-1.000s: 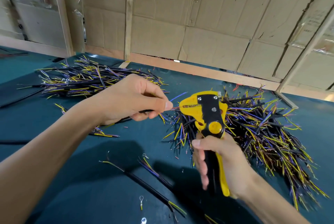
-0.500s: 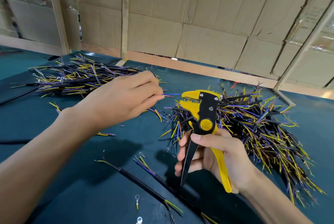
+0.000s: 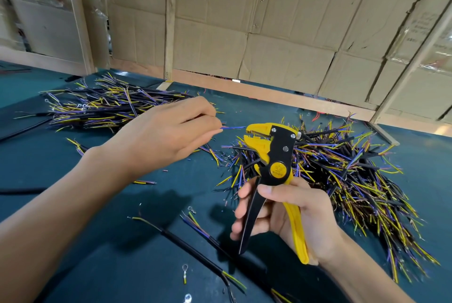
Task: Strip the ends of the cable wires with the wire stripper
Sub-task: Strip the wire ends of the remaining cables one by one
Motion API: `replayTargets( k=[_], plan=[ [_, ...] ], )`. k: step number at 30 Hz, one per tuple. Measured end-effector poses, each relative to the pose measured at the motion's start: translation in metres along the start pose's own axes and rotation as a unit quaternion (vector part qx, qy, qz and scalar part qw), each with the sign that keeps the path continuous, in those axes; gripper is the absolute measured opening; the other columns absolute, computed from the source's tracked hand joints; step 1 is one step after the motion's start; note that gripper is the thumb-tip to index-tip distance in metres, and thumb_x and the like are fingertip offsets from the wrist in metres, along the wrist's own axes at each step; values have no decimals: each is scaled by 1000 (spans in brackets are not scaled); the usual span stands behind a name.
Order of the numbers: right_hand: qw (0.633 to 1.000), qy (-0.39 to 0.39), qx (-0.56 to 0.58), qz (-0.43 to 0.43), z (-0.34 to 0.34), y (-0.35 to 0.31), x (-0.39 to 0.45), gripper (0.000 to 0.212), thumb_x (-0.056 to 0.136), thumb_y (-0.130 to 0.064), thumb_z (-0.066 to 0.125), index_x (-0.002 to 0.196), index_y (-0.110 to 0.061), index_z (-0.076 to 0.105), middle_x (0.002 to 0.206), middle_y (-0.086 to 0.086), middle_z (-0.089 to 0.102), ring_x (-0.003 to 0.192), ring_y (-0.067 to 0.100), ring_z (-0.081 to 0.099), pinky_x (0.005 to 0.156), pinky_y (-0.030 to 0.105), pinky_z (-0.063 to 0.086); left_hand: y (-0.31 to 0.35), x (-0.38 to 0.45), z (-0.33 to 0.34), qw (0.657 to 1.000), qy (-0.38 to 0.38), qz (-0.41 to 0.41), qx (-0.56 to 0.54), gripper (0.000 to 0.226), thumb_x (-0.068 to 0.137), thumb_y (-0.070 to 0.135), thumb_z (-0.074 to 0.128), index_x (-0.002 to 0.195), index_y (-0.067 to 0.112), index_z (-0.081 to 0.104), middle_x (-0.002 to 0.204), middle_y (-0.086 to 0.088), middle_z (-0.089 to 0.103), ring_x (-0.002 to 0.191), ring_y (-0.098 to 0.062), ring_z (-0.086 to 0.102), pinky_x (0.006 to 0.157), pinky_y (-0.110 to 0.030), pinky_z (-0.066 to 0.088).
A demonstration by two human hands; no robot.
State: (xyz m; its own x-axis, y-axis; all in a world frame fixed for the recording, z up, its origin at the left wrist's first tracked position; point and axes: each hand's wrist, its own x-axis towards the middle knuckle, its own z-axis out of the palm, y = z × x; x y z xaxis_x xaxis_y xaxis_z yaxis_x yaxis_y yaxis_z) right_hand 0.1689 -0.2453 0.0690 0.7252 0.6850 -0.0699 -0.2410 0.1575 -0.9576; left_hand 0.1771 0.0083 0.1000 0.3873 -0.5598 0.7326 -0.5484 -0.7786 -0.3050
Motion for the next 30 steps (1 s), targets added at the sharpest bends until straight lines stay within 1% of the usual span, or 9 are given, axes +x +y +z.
replayTargets(
  k=[5, 9, 14, 16, 20, 25, 27, 29, 30],
  plan=[
    [1000, 4, 4, -1, 0, 0, 0, 37, 71, -21, 75, 97, 6, 71, 85, 31, 67, 75, 47, 70, 74, 56, 57, 0, -1, 2, 1000, 22, -12, -12, 13, 97, 10, 63, 97, 1, 72, 92, -14, 64, 76, -31, 62, 74, -39, 52],
    [1000, -5, 3, -3, 0, 1, 0, 51, 65, -29, 87, 99, 5, 71, 86, 30, 67, 76, 47, 70, 78, 60, 57, 1, -2, 3, 999, 24, -15, -18, 12, 96, 9, 64, 97, 1, 73, 91, -14, 65, 75, -32, 63, 73, -40, 53],
    [1000, -7, -4, -14, -3, 1, 0, 52, 65, -30, 87, 100, 5, 71, 86, 30, 67, 76, 47, 70, 81, 64, 55, 1, -2, 5, 998, 47, -18, -35, 12, 97, 9, 64, 99, 1, 73, 93, -13, 65, 78, -29, 63, 69, -42, 55],
    [1000, -6, -5, -12, -3, 1, 0, 48, 66, -28, 85, 99, 4, 71, 85, 29, 67, 76, 47, 70, 81, 63, 55, 1, -3, 6, 998, 54, -18, -39, 11, 96, 8, 65, 101, 2, 73, 94, -12, 65, 79, -28, 63, 69, -42, 55],
    [1000, -6, -1, -7, -2, 1, 0, 33, 74, -20, 72, 97, 3, 72, 84, 29, 68, 75, 46, 70, 77, 59, 57, 4, -2, 7, 997, 57, -15, -44, 12, 95, 7, 66, 102, 1, 73, 94, -13, 65, 79, -29, 63, 73, -41, 55],
    [1000, -7, -11, 0, 0, 0, -1, 28, 72, -19, 72, 90, 2, 72, 78, 28, 66, 70, 45, 69, 74, 56, 58, 10, 1, 5, 999, 33, -11, -33, 13, 97, 7, 63, 99, -2, 72, 91, -15, 65, 75, -31, 62, 74, -39, 53],
    [1000, 9, -21, -2, 2, -2, -3, 21, 69, -18, 72, 80, 0, 69, 70, 26, 62, 60, 41, 66, 67, 55, 58, 11, 2, 4, 999, 29, -6, -32, 14, 97, 7, 62, 99, -2, 72, 91, -16, 65, 74, -30, 62, 75, -39, 54],
    [998, 47, -29, -12, 6, -3, -3, 13, 68, -15, 66, 66, -2, 62, 57, 21, 55, 45, 33, 58, 53, 45, 55, 13, 4, 4, 999, 29, 4, -26, 13, 97, 6, 62, 100, -2, 72, 91, -16, 65, 76, -29, 62, 77, -38, 53],
    [996, 76, -33, -21, 8, -2, -3, 14, 68, -15, 63, 59, -5, 58, 52, 18, 50, 39, 29, 51, 47, 39, 52, 14, 5, 4, 999, 30, 8, -25, 13, 97, 6, 62, 100, -2, 72, 91, -16, 65, 77, -29, 62, 78, -37, 53]
  ],
)
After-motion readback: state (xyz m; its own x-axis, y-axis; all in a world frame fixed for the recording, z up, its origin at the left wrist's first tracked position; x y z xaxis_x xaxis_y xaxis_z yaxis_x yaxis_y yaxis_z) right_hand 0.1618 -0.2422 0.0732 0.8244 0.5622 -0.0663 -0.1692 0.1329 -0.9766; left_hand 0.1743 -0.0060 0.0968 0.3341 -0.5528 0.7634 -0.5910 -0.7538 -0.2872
